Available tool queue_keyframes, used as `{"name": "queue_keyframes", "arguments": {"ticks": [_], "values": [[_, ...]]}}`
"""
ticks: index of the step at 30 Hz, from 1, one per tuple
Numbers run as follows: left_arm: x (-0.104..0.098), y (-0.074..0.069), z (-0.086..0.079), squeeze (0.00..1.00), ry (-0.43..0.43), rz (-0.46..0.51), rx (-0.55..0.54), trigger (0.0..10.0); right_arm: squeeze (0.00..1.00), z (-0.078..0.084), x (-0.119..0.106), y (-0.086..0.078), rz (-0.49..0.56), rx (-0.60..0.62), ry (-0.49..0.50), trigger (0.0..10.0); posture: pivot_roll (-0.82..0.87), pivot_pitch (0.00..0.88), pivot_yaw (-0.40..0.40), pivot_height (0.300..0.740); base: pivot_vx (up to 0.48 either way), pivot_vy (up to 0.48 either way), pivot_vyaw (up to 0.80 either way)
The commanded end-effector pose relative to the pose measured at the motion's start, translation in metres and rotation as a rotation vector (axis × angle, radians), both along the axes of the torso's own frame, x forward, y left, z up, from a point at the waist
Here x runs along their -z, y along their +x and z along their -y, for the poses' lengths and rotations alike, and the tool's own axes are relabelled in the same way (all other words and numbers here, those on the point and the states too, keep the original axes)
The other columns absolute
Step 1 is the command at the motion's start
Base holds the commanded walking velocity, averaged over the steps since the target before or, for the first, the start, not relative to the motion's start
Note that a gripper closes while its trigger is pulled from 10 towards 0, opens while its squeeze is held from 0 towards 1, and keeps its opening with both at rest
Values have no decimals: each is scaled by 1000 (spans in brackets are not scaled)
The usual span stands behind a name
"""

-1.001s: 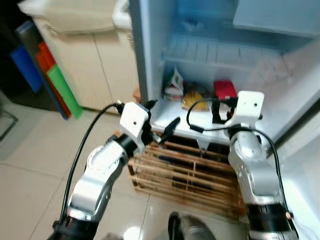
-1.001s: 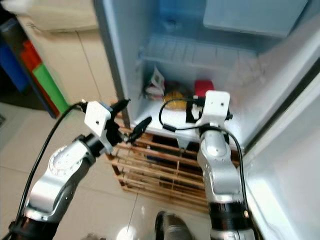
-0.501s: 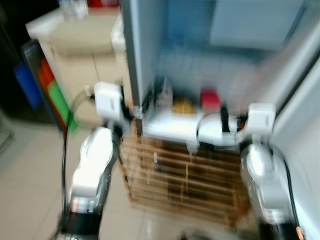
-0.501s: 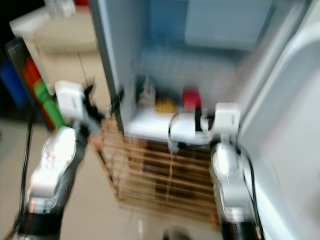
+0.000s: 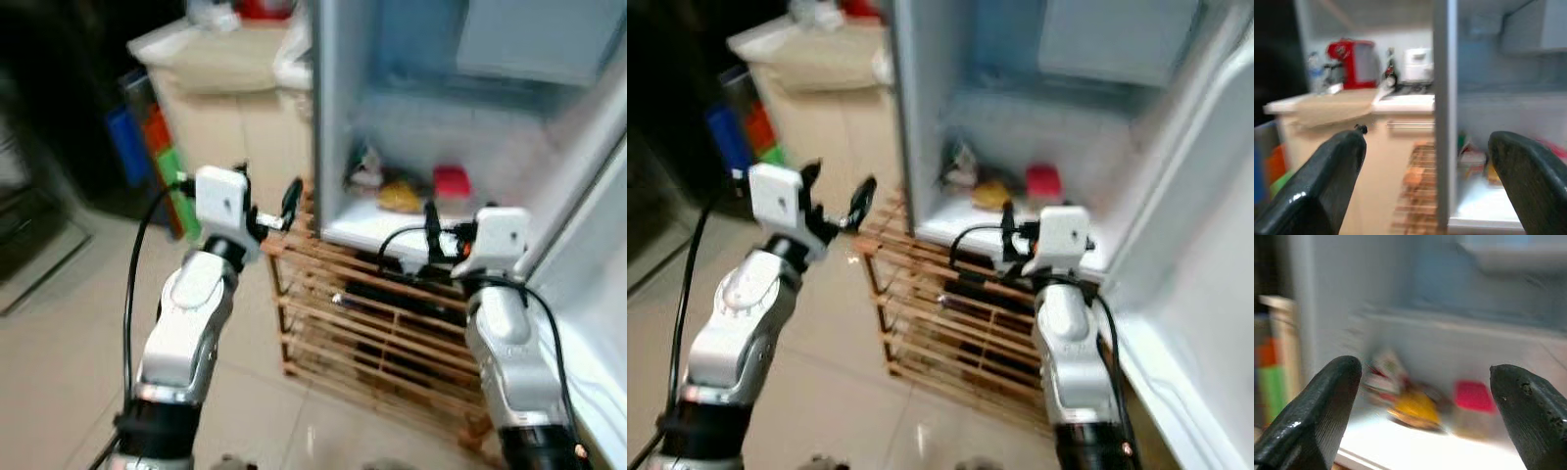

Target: Restocking fridge

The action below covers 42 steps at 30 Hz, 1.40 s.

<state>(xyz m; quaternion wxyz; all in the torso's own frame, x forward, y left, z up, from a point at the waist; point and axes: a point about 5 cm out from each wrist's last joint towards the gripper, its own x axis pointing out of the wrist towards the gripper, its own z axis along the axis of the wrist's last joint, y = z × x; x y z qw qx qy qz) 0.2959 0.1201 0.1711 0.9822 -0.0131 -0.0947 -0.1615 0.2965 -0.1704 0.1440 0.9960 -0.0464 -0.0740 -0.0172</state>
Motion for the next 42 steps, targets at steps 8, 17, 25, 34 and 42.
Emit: {"name": "queue_keyframes", "arguments": {"ticks": [8,17,25,34,42], "values": [[-7,3,5,0,8,19,38,10000,0,-2,4,-2,-3,-6,3,10000,-119,24,19,740,-324,0,0],[-3,6,8,0,5,10,45,10000,0,7,41,-13,-199,-25,-53,10000,-127,30,11,740,-85,0,0],[12,21,4,0,9,-79,16,10000,0,88,113,-60,-659,505,62,10000,-159,31,8,740,0,0,0],[18,26,9,0,3,-101,33,10000,0,157,161,-129,-948,885,195,10000,-178,26,7,740,0,0,0],[21,28,11,0,8,-103,45,10000,0,199,165,-162,-1021,1039,127,10000,-183,11,8,740,0,0,0]]}}
